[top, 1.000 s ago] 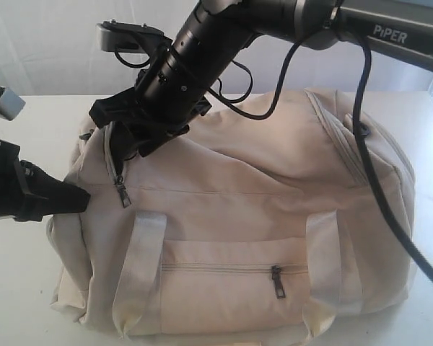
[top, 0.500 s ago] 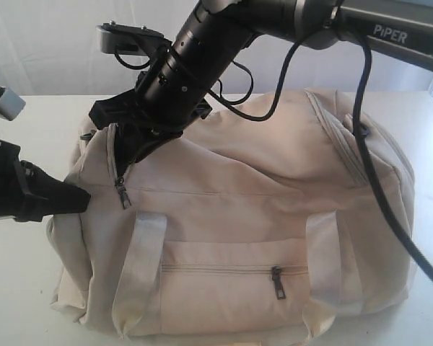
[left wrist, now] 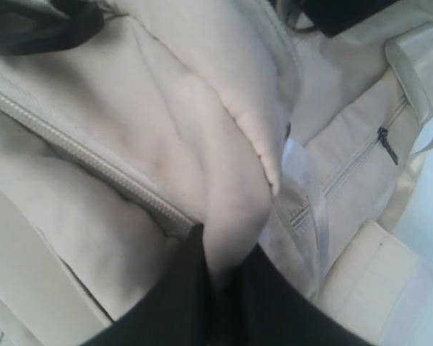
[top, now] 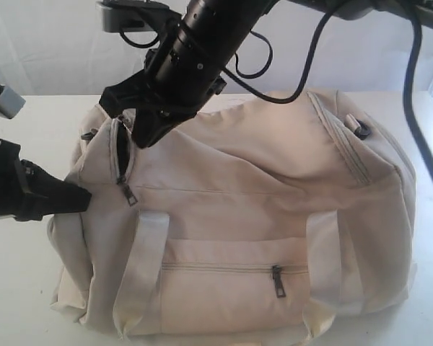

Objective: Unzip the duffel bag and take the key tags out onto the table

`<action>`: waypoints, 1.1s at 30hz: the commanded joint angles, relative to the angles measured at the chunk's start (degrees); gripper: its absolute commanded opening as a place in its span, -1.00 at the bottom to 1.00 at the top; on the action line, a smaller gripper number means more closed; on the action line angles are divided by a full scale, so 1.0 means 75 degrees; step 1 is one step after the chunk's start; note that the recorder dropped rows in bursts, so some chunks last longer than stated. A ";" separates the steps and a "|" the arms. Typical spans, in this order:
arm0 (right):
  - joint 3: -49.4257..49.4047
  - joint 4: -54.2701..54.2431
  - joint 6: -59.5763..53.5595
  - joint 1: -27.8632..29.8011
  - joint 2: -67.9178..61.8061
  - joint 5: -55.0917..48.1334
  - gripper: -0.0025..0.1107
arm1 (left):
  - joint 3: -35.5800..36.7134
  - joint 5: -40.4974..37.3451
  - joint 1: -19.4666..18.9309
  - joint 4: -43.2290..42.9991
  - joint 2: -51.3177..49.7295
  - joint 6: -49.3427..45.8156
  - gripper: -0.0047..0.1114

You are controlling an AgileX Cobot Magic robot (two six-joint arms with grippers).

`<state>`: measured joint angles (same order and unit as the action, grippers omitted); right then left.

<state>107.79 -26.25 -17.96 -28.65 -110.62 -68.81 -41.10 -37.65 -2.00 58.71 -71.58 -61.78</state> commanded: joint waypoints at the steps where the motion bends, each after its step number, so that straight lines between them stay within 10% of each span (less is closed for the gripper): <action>1: 0.0043 0.0260 0.0007 0.0025 0.0240 0.0552 -0.96 | 0.0059 -0.0566 0.0053 -0.0299 0.0081 0.0270 -0.92; 33: 0.1515 0.0162 -0.0545 0.0094 -0.1787 0.3299 -0.96 | 0.0059 -0.0850 0.0053 -0.1904 0.0001 0.1904 -0.92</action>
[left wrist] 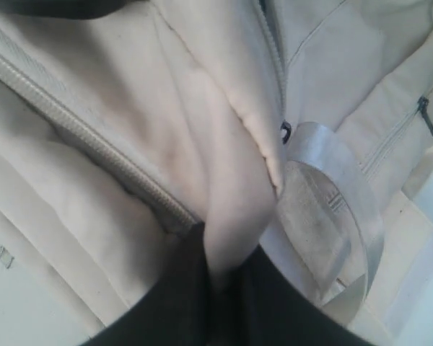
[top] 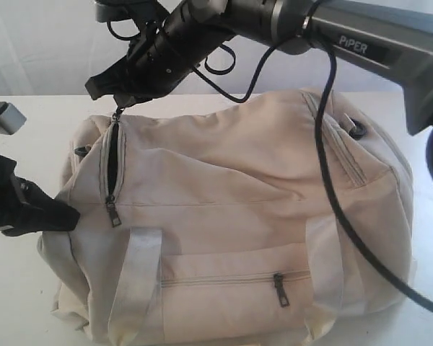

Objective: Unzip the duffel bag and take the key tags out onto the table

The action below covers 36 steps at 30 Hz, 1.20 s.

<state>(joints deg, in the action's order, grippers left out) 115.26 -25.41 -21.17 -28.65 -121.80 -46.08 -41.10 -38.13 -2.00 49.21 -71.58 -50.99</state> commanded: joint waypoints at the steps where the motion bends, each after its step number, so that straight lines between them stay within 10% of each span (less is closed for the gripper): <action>1: 0.0772 0.0068 -0.0116 0.0187 -0.0515 0.0268 -0.96 | 0.0059 -0.0719 0.0053 -0.0922 0.0001 0.0740 -0.92; 18: 0.1540 -0.0864 -0.0503 0.1537 -0.1292 -0.0021 -0.96 | -0.0006 -0.0033 0.0053 -0.1691 0.0019 0.1637 -0.91; 28: 0.1540 -0.1322 -0.0807 0.1537 -0.1292 -0.0318 -0.96 | -0.1656 -0.1366 0.0053 -0.1665 0.0031 0.1864 0.35; 36: 0.1540 -0.1322 -0.0945 0.1537 -0.1292 -0.0561 -0.96 | -0.3572 -0.0079 0.0091 -0.1454 -0.1022 0.2334 0.30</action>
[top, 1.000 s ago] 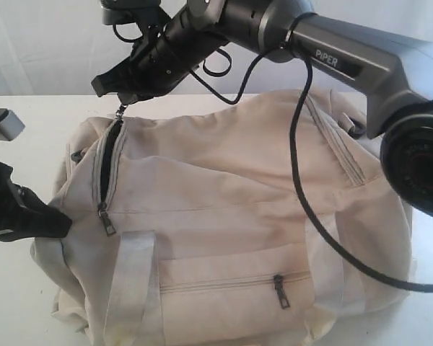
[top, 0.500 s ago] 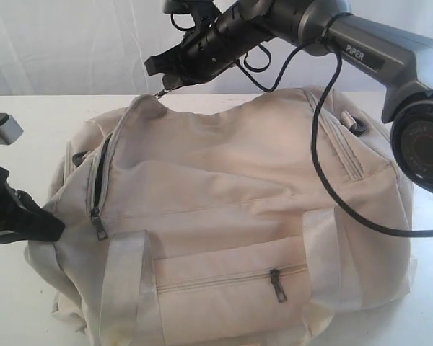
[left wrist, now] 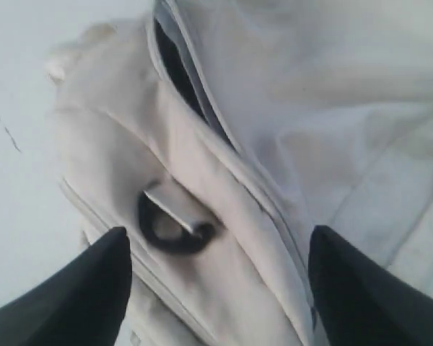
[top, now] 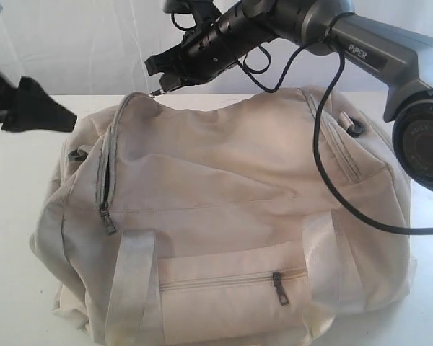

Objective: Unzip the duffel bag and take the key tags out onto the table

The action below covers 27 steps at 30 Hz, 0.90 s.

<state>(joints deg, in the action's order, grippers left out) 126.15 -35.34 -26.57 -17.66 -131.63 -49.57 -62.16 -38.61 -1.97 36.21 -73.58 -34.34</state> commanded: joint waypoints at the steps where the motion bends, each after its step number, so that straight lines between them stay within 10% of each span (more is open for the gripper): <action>1: 0.0087 0.0002 -0.0225 0.0072 0.0018 -0.0096 -0.96 | -0.1358 -0.0017 0.0262 0.0279 -0.1421 0.0098 0.30; 11: 0.0087 0.0015 -0.0286 0.0072 0.0018 -0.0077 -0.96 | -0.2850 0.0726 0.1073 0.0238 -0.3769 0.0067 0.01; 16: 0.0087 0.0322 -0.0286 0.0072 0.0018 0.0106 -0.96 | -0.2850 0.0745 0.1073 0.0010 -0.3786 -0.0023 -0.92; 27: 0.0087 0.0973 0.0345 0.0441 0.0031 0.0052 -0.96 | -0.2850 0.0529 0.1041 -0.0478 -0.3786 0.0186 -0.92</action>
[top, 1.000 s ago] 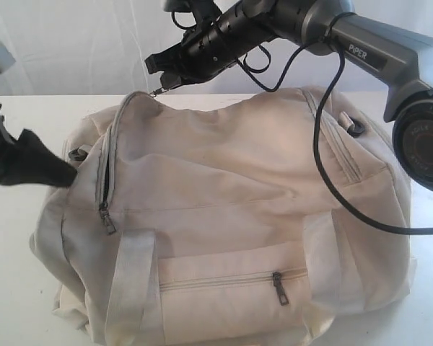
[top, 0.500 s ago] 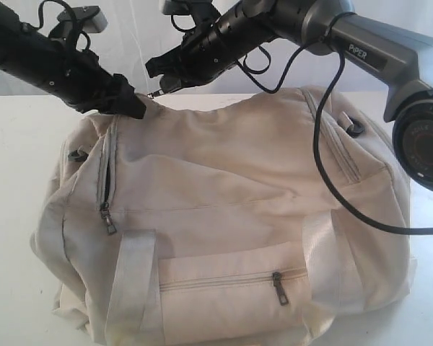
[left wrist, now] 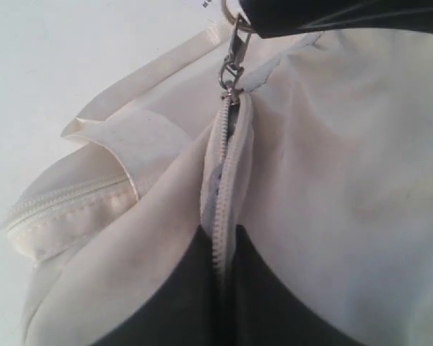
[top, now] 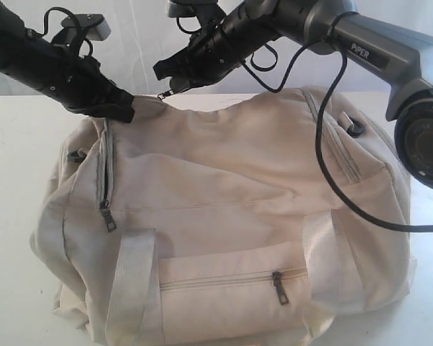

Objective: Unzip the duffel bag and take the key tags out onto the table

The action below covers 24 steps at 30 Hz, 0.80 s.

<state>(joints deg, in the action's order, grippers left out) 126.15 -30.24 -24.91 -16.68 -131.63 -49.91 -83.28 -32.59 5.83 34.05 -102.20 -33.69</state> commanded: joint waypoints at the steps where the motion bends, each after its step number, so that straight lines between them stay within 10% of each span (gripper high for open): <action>1: 0.0087 0.0293 0.0123 0.0346 0.0031 0.0065 -0.96 | -0.0034 -0.0274 0.0002 -0.0208 0.0030 0.0099 -0.92; 24: 0.0087 0.0360 0.0157 0.0708 0.0031 -0.0254 -0.96 | -0.0034 -0.0226 0.0002 -0.0688 0.0030 0.0130 -0.92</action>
<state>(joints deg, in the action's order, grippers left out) 126.15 -30.47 -23.61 -12.63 -131.63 -53.35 -83.50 -32.48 6.04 30.43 -102.20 -33.07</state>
